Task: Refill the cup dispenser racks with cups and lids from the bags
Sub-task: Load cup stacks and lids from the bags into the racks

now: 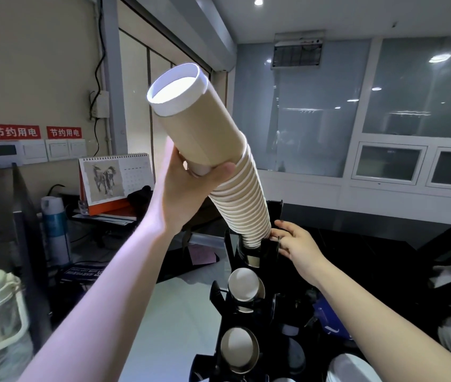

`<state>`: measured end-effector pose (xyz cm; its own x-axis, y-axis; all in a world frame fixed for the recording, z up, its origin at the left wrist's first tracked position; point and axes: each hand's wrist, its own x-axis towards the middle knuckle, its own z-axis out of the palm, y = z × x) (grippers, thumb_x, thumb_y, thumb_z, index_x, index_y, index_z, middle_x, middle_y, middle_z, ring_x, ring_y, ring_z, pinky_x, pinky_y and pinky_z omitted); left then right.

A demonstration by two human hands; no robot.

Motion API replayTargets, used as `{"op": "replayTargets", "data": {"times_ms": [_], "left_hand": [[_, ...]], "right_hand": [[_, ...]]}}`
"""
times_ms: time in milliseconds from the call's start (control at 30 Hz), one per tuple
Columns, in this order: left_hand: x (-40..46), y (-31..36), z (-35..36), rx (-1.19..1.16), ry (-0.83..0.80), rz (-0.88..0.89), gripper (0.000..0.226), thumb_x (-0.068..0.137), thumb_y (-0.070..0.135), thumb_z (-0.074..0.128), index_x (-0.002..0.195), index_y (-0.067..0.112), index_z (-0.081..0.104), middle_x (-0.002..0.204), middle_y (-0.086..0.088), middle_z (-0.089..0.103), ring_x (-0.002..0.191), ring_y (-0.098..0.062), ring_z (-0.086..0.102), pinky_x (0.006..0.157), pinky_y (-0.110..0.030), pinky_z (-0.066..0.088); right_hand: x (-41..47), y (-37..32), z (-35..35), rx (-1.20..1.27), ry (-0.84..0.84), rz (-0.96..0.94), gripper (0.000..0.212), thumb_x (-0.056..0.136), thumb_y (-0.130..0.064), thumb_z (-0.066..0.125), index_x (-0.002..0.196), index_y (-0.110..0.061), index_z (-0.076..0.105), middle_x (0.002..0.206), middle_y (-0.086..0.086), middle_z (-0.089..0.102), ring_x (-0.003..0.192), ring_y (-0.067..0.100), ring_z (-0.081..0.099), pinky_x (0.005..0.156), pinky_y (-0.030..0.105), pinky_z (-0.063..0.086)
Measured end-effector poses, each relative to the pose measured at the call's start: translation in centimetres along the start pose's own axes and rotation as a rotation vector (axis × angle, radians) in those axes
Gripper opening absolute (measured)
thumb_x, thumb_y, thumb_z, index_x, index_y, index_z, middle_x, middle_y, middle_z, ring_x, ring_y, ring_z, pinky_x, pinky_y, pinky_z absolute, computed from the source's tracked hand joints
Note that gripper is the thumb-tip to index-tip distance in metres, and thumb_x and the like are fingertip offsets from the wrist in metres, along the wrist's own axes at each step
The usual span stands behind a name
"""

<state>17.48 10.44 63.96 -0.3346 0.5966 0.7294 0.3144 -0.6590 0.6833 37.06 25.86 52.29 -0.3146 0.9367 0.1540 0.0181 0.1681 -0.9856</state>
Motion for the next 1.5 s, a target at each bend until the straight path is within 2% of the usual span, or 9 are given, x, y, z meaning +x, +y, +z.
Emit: {"op": "replayTargets", "data": {"times_ms": [167, 300, 400, 567, 767, 967, 1133, 1367, 1500], "left_hand": [[0.8, 0.2, 0.6, 0.031, -0.02, -0.012, 0.076, 0.06, 0.041, 0.083, 0.126, 0.029, 0.046, 0.106, 0.022, 0.061, 0.102, -0.002, 0.061, 0.084, -0.041, 0.057], [1.2, 0.4, 0.6, 0.056, -0.044, -0.029, 0.079, 0.061, 0.038, 0.082, 0.129, 0.027, 0.044, 0.112, 0.015, 0.059, 0.104, -0.005, 0.06, 0.085, -0.042, 0.056], [1.0, 0.4, 0.6, 0.042, -0.04, -0.047, 0.077, 0.062, 0.037, 0.082, 0.128, 0.027, 0.045, 0.114, 0.011, 0.059, 0.107, -0.01, 0.06, 0.087, -0.045, 0.055], [1.4, -0.5, 0.2, -0.03, 0.02, -0.105, 0.072, 0.058, 0.04, 0.082, 0.12, 0.027, 0.048, 0.114, 0.005, 0.062, 0.108, -0.014, 0.061, 0.089, -0.048, 0.054], [0.4, -3.1, 1.3, -0.018, 0.014, -0.188, 0.082, 0.052, 0.049, 0.081, 0.123, 0.026, 0.048, 0.115, 0.006, 0.063, 0.108, -0.016, 0.062, 0.09, -0.049, 0.053], [0.8, -3.5, 0.9, 0.006, -0.032, -0.157, 0.07, 0.057, 0.044, 0.082, 0.118, 0.03, 0.051, 0.109, 0.012, 0.065, 0.103, -0.01, 0.064, 0.087, -0.045, 0.055], [0.6, -4.2, 2.0, 0.079, -0.067, -0.082, 0.072, 0.064, 0.034, 0.086, 0.125, 0.025, 0.049, 0.104, 0.021, 0.063, 0.092, 0.011, 0.059, 0.069, -0.008, 0.048], [-1.1, -5.9, 5.4, 0.212, -0.197, -0.124, 0.086, 0.05, 0.063, 0.076, 0.123, 0.042, 0.037, 0.107, 0.026, 0.058, 0.1, 0.005, 0.057, 0.08, -0.023, 0.049], [-1.8, -6.6, 5.8, 0.132, -0.216, -0.145, 0.083, 0.053, 0.06, 0.078, 0.124, 0.042, 0.04, 0.105, 0.03, 0.059, 0.098, 0.008, 0.057, 0.077, -0.018, 0.046]], "right_hand": [[-0.1, -0.1, 0.1, -0.015, 0.015, -0.008, 0.054, 0.082, 0.014, 0.038, 0.125, -0.009, 0.061, 0.096, -0.007, 0.074, 0.09, 0.004, 0.069, 0.069, 0.016, 0.051], [0.0, 0.4, -0.1, 0.014, 0.01, 0.044, 0.045, 0.082, 0.008, 0.041, 0.102, -0.021, 0.069, 0.094, -0.004, 0.075, 0.101, 0.014, 0.066, 0.094, 0.033, 0.047], [0.2, 0.5, -0.3, 0.014, -0.01, 0.062, 0.045, 0.081, 0.006, 0.042, 0.102, -0.022, 0.069, 0.097, -0.004, 0.075, 0.105, 0.015, 0.064, 0.098, 0.036, 0.044], [0.6, -0.2, -0.2, -0.009, -0.064, 0.036, 0.051, 0.074, 0.008, 0.04, 0.099, -0.021, 0.073, 0.101, 0.001, 0.073, 0.097, 0.016, 0.064, 0.092, 0.032, 0.046], [0.7, 1.4, -0.3, -0.053, 0.044, 0.096, 0.038, 0.083, 0.003, 0.043, 0.087, -0.021, 0.073, 0.085, -0.005, 0.07, 0.092, 0.014, 0.062, 0.083, 0.028, 0.044], [0.5, 1.2, -0.1, -0.128, 0.085, 0.031, 0.049, 0.085, 0.004, 0.047, 0.071, -0.033, 0.075, 0.074, -0.024, 0.07, 0.068, -0.013, 0.064, 0.051, 0.007, 0.046], [0.4, 0.7, 0.0, -0.134, 0.096, 0.022, 0.034, 0.089, 0.001, 0.048, 0.103, -0.021, 0.07, 0.095, -0.011, 0.072, 0.088, 0.005, 0.066, 0.07, 0.017, 0.05], [-0.7, -0.3, -0.3, -0.14, 0.112, 0.011, 0.04, 0.084, 0.008, 0.046, 0.109, -0.013, 0.07, 0.095, -0.004, 0.072, 0.085, 0.008, 0.064, 0.073, 0.022, 0.051], [-2.0, -0.6, -0.1, -0.072, 0.105, 0.04, 0.04, 0.083, 0.011, 0.048, 0.106, -0.012, 0.07, 0.103, 0.01, 0.072, 0.093, 0.021, 0.065, 0.092, 0.041, 0.05]]}}
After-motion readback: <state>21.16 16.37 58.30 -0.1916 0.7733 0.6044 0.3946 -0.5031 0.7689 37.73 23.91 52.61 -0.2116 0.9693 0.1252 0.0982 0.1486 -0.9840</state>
